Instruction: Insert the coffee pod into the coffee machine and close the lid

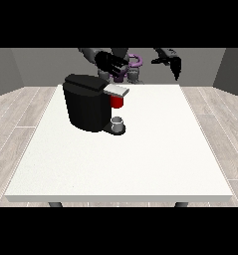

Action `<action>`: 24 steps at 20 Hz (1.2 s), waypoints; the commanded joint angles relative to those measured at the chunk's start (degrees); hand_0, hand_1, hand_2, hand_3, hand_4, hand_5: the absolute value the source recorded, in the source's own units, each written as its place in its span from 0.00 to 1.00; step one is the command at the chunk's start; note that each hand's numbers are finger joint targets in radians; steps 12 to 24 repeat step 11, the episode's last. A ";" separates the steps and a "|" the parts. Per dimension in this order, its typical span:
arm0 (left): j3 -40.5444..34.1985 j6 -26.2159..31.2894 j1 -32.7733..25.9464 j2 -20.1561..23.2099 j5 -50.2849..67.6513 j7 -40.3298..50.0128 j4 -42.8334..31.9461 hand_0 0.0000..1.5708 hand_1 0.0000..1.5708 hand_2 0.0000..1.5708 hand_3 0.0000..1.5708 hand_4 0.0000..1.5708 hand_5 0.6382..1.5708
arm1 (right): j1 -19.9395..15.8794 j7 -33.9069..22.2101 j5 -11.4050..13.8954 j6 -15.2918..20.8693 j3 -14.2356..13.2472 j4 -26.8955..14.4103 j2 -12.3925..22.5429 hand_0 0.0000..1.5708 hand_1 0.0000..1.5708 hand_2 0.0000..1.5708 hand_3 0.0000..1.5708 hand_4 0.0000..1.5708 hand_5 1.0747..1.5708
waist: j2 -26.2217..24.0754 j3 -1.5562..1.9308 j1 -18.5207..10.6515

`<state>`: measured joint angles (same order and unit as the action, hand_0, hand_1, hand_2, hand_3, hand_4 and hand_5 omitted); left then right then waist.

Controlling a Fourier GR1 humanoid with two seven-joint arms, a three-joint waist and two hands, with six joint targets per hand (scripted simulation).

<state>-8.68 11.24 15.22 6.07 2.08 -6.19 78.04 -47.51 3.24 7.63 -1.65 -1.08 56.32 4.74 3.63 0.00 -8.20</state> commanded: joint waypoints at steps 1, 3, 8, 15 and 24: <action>2.40 -2.27 -3.37 -2.83 -2.17 -3.03 1.29 0.00 0.00 0.00 0.00 0.12 1.00 | 3.14 3.24 -0.78 -2.00 1.11 1.13 -1.87 0.00 0.00 0.00 0.00 0.04 1.00 | -2.28 0.00 1.04; 1.03 -1.53 -3.72 -1.80 -0.79 -2.31 0.52 0.00 0.00 0.00 0.00 0.09 1.00 | 5.10 3.62 -1.66 -2.60 2.32 3.06 -4.44 0.00 0.00 0.00 0.00 0.11 1.00 | -4.33 0.00 2.03; 5.08 -4.20 -6.88 -5.87 -3.00 -3.21 0.64 0.00 0.00 0.00 0.00 0.12 1.00 | 16.05 7.60 -9.86 -0.73 7.10 6.87 -4.69 0.00 0.00 0.00 0.00 0.18 1.00 | -8.51 0.03 3.31; 1.32 -4.63 -7.94 -3.45 -2.11 -1.27 -1.49 0.00 0.00 0.00 0.00 0.12 1.00 | 25.45 6.29 -12.49 -0.27 10.96 10.45 -4.71 0.00 0.00 0.00 0.00 0.10 1.00 | -13.04 0.03 7.99; 1.32 -4.63 -7.94 -3.45 -2.11 -1.27 -1.49 0.00 0.00 0.00 0.00 0.12 1.00 | 25.45 6.29 -12.49 -0.27 10.96 10.45 -4.71 0.00 0.00 0.00 0.00 0.10 1.00 | -13.04 0.03 7.99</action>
